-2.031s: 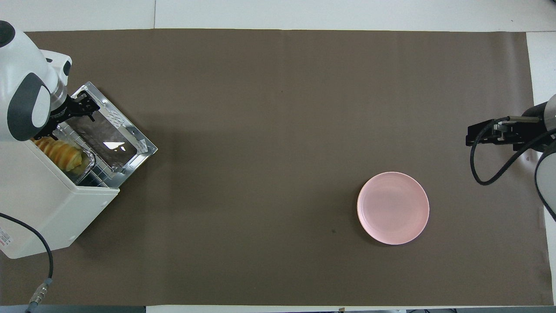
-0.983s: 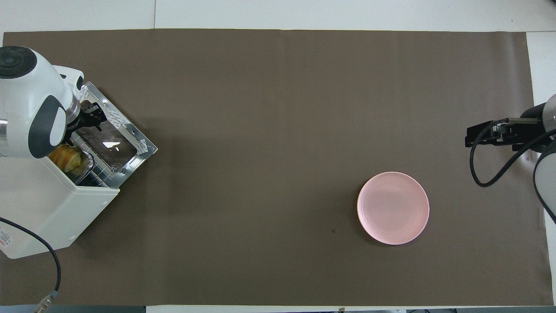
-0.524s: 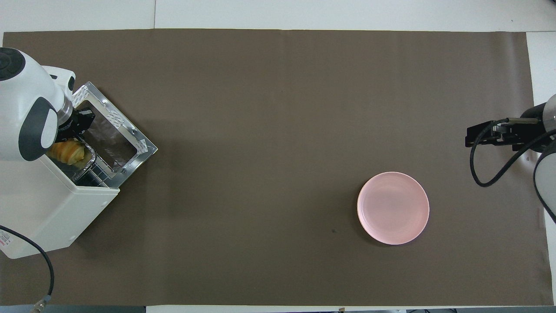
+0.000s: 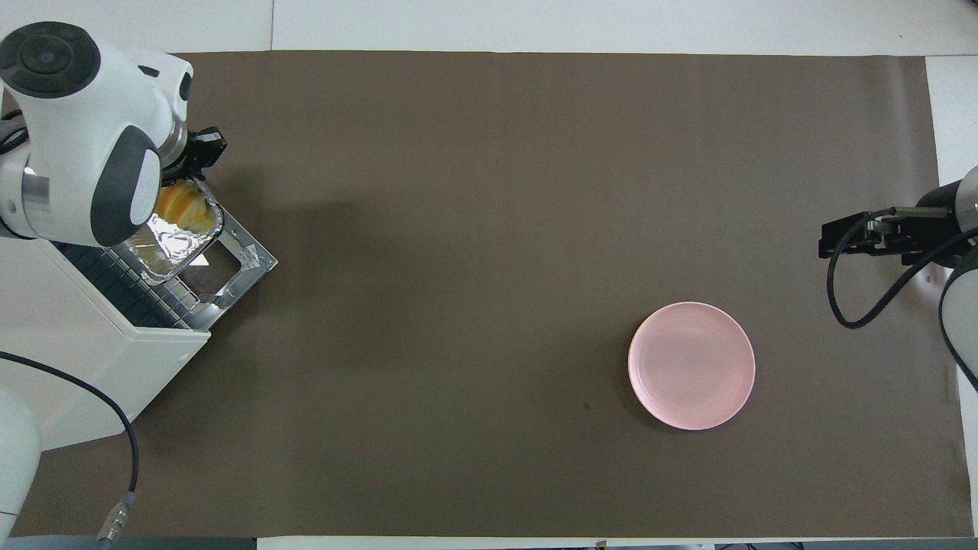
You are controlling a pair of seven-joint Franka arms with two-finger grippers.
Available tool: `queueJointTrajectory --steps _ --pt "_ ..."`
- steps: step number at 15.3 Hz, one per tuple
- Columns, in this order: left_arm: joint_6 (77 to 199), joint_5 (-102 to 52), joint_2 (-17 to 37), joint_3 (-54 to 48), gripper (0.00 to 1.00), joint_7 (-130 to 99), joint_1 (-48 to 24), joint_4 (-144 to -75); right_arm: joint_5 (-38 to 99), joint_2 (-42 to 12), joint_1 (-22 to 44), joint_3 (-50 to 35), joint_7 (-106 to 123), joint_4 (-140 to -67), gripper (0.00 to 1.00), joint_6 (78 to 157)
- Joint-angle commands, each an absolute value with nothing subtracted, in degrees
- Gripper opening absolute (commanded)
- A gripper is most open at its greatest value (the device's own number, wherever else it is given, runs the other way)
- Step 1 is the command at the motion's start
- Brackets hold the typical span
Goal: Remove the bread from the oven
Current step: 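Pull the foil tray out of the oven with the left gripper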
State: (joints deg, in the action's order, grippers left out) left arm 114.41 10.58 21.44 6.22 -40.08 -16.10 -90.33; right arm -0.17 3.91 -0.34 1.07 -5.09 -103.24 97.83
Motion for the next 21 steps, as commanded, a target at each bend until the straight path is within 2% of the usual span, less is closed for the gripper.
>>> queueJointTrajectory --steps 1,5,9,10,11,17,21 --pt "112.0 9.1 25.8 7.0 0.0 -39.7 -22.7 -83.4 0.7 4.7 -1.0 0.9 -3.6 -104.2 1.0 98.5" --pt "106.7 6.2 31.8 7.7 0.0 -40.4 -35.4 -76.0 0.7 4.7 -1.1 0.9 -3.6 -104.2 1.0 98.5" --pt "105.2 3.4 32.2 6.8 0.0 -40.3 -42.2 -75.6 0.7 4.7 -1.2 1.1 -3.4 -104.0 1.0 98.3" --pt "105.4 3.3 34.3 7.0 0.0 -40.3 -45.1 -75.0 0.7 4.7 -1.6 1.1 -3.3 -103.9 1.0 98.3" --pt "104.9 3.4 35.9 7.3 0.0 -40.3 -46.4 -74.4 0.7 4.7 -1.8 1.1 -3.3 -103.9 1.0 98.3" --pt "108.5 3.8 35.5 6.9 0.0 -38.4 -50.7 -75.1 1.2 4.7 -2.2 1.2 -1.8 -103.8 1.0 100.3" --pt "114.2 4.6 34.5 6.8 0.0 -36.0 -52.4 -79.5 1.2 4.5 -2.0 1.2 -2.1 -103.9 1.0 100.6"
